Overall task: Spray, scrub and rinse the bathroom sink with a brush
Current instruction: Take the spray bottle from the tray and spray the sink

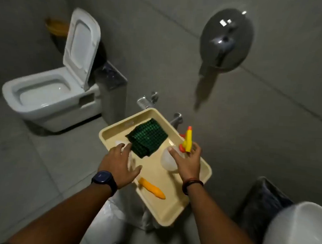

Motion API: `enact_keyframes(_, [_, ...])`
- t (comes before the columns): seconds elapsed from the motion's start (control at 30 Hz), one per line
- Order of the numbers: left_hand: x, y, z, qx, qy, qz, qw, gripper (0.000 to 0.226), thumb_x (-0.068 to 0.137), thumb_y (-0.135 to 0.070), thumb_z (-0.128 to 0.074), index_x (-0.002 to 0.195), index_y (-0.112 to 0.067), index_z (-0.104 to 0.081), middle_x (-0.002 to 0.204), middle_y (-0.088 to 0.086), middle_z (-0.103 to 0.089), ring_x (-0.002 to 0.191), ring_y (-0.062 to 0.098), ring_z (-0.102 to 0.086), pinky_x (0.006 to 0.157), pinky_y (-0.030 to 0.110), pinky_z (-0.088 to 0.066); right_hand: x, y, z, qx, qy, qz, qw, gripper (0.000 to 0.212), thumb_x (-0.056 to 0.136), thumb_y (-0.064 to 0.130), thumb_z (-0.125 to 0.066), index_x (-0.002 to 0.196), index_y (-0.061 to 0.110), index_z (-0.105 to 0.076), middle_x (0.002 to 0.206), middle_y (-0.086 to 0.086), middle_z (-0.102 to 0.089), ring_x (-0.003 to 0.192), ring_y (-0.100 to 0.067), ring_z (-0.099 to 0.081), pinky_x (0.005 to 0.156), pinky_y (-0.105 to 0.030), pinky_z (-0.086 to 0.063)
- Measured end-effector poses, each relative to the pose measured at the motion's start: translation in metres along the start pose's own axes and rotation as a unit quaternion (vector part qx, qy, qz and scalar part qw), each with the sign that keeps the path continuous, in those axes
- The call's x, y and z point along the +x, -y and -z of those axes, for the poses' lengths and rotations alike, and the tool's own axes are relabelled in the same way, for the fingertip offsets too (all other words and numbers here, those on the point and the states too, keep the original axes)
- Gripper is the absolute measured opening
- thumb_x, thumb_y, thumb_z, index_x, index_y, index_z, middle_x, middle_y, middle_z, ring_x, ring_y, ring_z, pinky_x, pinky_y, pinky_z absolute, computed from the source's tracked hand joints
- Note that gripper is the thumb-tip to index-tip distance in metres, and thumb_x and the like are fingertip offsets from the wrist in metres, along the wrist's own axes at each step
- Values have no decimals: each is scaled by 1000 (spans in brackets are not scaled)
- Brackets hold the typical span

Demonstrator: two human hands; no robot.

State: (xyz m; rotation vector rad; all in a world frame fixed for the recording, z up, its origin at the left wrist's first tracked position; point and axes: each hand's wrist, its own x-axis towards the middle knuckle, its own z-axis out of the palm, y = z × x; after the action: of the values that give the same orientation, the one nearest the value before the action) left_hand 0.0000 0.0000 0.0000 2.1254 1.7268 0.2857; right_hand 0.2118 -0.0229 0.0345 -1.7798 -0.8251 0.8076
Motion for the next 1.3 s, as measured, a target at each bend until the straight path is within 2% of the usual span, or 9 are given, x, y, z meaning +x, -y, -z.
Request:
enact_keyframes(0.17, [30,17,-54,49,21,-65,996,86,70,-65,-54,137,-12,-40,140,17,-44,128,34,-39,107,45,-33,38,-41,-26,-8,-29,6,1000,92,40,49,-88,120,34,-44,111,13,-58,105,-14,-54,94,-35,-43])
enact_keyframes(0.37, [37,19,-70,61,11,-95,994,77,71,-64,-51,130,-13,-49,136,18,-49,125,37,-44,103,50,-35,82,-41,-41,-22,-23,57,998,63,78,15,-72,129,41,-46,109,9,-64,99,-5,-60,86,-17,-49])
enact_keyframes(0.47, [38,20,-66,62,12,-101,993,78,71,-64,-51,131,-13,-48,140,18,-45,127,38,-41,104,50,-34,89,-37,-47,0,-32,40,999,44,82,4,-62,103,42,-64,91,13,-67,86,-13,-66,78,-28,-57])
enact_keyframes(0.57, [38,11,-55,65,10,-114,991,81,70,-65,-52,132,-13,-47,141,19,-44,129,38,-39,105,51,-32,85,-30,-43,-6,-9,60,998,43,81,-2,-61,118,20,-59,108,-7,-65,98,-25,-63,87,-43,-53])
enact_keyframes(0.67, [36,-13,-42,57,2,-141,988,82,71,-64,-51,133,-12,-47,140,21,-44,131,39,-38,106,51,-31,75,-9,-21,44,-22,68,996,48,77,-7,-59,111,26,-64,96,-9,-67,72,-18,-61,62,-32,-53])
enact_keyframes(0.77, [25,-49,-30,28,-4,-171,985,82,72,-65,-46,133,-11,-47,140,21,-44,132,38,-36,108,51,-30,57,26,18,123,-58,75,988,40,72,-7,-60,93,25,-72,88,-23,-67,48,-14,-50,47,-22,-46])
enact_keyframes(0.9, [-13,-119,-24,-2,-6,-226,974,79,73,-64,-47,132,-10,-48,139,20,-45,130,38,-39,106,50,-34,10,79,100,143,-93,122,978,19,67,1,-60,84,3,-66,66,-5,-61,39,-13,-46,44,-23,-42])
enact_keyframes(1.1, [-108,-246,-36,-34,10,-314,949,85,74,-70,-44,140,-17,-37,146,16,-37,134,34,-32,109,47,-31,-96,114,257,111,-137,151,973,43,65,-7,-55,67,33,-68,71,11,-68,44,-11,-49,38,-21,-39])
enact_keyframes(1.3, [-194,-340,-75,-43,36,-371,927,92,72,-73,-43,145,-19,-28,151,14,-30,139,31,-25,114,44,-16,-197,58,400,-30,-173,60,983,69,65,-6,-47,104,49,-62,78,-3,-67,57,-21,-61,36,-22,-35])
